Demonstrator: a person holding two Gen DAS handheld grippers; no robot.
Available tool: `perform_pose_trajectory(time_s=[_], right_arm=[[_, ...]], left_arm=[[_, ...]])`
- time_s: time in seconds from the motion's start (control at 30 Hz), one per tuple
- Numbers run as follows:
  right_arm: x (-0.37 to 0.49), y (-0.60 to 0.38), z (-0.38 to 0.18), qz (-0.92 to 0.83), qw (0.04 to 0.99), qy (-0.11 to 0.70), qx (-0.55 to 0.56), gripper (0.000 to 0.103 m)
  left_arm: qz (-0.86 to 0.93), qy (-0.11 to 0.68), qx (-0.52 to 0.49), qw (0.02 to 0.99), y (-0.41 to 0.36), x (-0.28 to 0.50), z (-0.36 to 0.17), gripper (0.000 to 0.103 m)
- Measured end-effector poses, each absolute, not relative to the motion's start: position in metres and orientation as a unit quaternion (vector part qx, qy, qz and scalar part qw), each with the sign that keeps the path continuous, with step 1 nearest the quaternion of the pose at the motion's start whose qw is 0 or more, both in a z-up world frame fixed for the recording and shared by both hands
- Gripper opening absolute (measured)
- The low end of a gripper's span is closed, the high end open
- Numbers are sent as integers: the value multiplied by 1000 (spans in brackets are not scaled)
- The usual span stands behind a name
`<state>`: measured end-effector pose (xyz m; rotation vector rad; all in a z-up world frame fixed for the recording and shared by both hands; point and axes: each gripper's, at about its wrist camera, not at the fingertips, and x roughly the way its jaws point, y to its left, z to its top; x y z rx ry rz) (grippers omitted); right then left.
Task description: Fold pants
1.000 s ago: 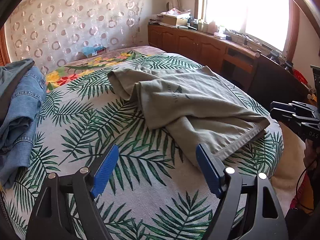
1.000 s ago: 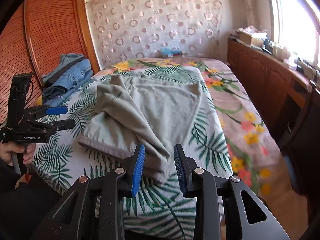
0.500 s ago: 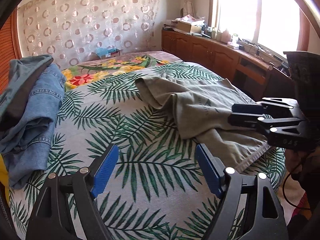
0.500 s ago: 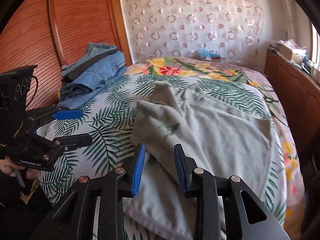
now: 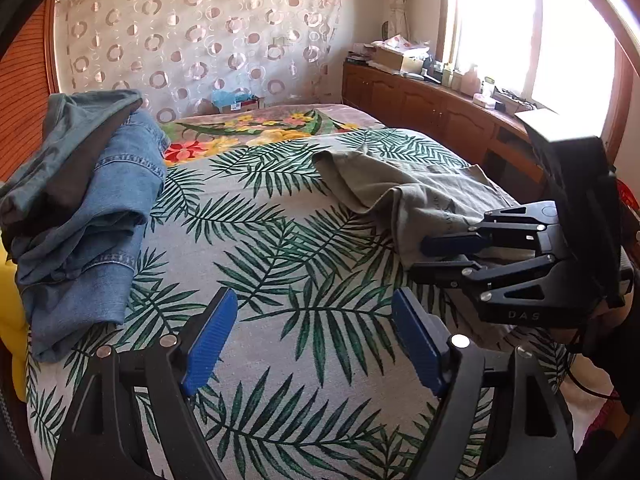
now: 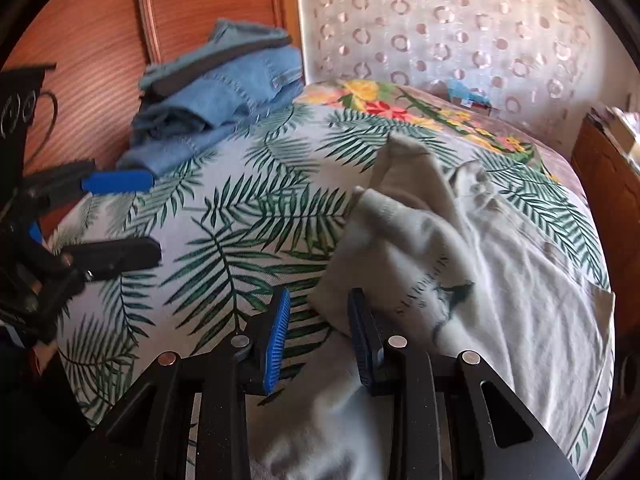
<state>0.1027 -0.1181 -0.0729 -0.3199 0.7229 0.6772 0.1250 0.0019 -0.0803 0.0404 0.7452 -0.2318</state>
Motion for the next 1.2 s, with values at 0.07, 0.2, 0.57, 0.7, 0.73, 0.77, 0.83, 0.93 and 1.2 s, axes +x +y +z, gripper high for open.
perform_pose_trajectory(time_s=[0.07, 0.2, 0.57, 0.7, 0.73, 0.77, 0.83, 0.93, 1.2], right_arm=[[107, -112, -76, 316, 866, 350, -165, 26], [112, -109, -76, 305, 869, 348, -176, 9], [110, -121, -53, 276, 900, 303, -148, 2], [117, -145, -36, 249, 914, 291, -133, 2], [120, -152, -33, 242, 917, 289, -129, 2], [122, -159, -29, 233, 921, 287, -126, 2], [124, -170, -24, 216, 927, 282, -122, 2], [136, -188, -18, 187, 934, 280, -120, 2], [168, -227, -19, 107, 943, 295, -110, 2]], left_arm=[[-111, 364, 16, 925, 5, 125, -81, 80], [-109, 364, 13, 925, 9, 124, -80, 80], [-114, 364, 18, 924, 4, 122, -80, 80], [-120, 364, 21, 923, -3, 124, -80, 80], [-122, 364, 22, 923, -5, 124, -80, 80], [-123, 364, 24, 923, -7, 125, -80, 80], [-126, 364, 27, 922, -11, 127, -79, 80], [-132, 362, 30, 922, -17, 129, -78, 80], [-141, 361, 39, 921, -29, 131, -76, 80]])
